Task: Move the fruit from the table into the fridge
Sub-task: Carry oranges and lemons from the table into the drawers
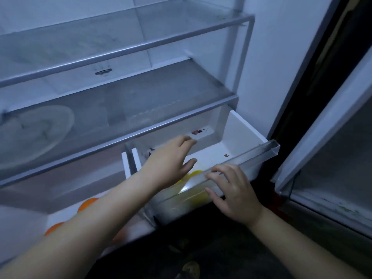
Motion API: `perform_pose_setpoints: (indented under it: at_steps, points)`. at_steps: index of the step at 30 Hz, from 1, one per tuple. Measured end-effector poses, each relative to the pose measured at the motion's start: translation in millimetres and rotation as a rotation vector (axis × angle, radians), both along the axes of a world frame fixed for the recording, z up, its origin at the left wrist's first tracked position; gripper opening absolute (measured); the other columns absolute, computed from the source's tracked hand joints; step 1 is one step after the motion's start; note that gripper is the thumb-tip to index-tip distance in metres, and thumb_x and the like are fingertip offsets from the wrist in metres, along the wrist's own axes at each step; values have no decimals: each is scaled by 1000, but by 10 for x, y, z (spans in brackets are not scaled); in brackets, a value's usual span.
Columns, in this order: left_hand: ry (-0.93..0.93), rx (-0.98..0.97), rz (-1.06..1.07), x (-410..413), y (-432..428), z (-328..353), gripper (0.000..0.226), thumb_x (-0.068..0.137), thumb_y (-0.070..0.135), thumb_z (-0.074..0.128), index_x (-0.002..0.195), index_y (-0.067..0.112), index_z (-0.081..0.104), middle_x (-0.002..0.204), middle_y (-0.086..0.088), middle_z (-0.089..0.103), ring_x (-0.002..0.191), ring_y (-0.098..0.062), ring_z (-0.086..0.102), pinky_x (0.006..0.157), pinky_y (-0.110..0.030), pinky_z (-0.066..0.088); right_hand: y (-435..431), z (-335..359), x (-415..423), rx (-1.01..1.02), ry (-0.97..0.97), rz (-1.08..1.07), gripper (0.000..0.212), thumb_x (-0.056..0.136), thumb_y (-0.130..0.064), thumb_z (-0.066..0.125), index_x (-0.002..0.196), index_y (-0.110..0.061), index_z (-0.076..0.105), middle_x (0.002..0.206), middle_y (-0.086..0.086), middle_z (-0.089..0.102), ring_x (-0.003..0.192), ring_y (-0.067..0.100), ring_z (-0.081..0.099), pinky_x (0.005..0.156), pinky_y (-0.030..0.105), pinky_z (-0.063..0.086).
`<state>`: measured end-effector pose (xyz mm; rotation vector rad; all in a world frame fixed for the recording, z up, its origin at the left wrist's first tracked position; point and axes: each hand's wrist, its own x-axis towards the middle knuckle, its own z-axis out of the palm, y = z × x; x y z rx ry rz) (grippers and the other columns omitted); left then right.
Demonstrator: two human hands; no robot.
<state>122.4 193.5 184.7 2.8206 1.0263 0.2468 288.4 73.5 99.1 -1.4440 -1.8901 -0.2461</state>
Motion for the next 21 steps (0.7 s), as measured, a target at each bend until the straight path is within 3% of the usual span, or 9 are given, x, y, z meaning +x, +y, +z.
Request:
perform_pose_setpoints:
  at_steps: [7, 12, 17, 21]
  points:
    - [-68, 173, 269, -270, -849, 138, 49, 89, 39, 43, 123, 6, 56, 120, -12, 58, 107, -29, 57, 87, -38, 49, -69, 89, 69, -104, -107, 62, 39, 85, -29, 58, 119, -11, 54, 118, 10, 53, 107, 29, 49, 93, 39, 42]
    - [-71, 174, 481, -464, -1474, 69, 50, 89, 39, 41, 124, 7, 56, 119, -9, 59, 108, -26, 55, 90, -33, 40, -126, 128, 89, -177, -138, 89, 46, 84, -29, 51, 125, -6, 51, 124, 14, 51, 114, 34, 47, 98, 42, 39]
    - [-42, 173, 641, -746, -1981, 116, 51, 88, 40, 40, 126, 8, 55, 123, -8, 57, 113, -26, 53, 92, -38, 41, -165, 251, -8, -207, -94, 109, 43, 82, -22, 61, 122, -6, 53, 118, 14, 52, 108, 32, 46, 96, 42, 40]
    - [-20, 198, 779, -1016, -2356, 181, 50, 88, 38, 43, 127, 10, 54, 125, -8, 56, 115, -26, 51, 94, -36, 39, -270, 408, -414, -195, -19, 311, 35, 86, -21, 56, 117, -7, 56, 114, 9, 56, 107, 28, 50, 93, 36, 40]
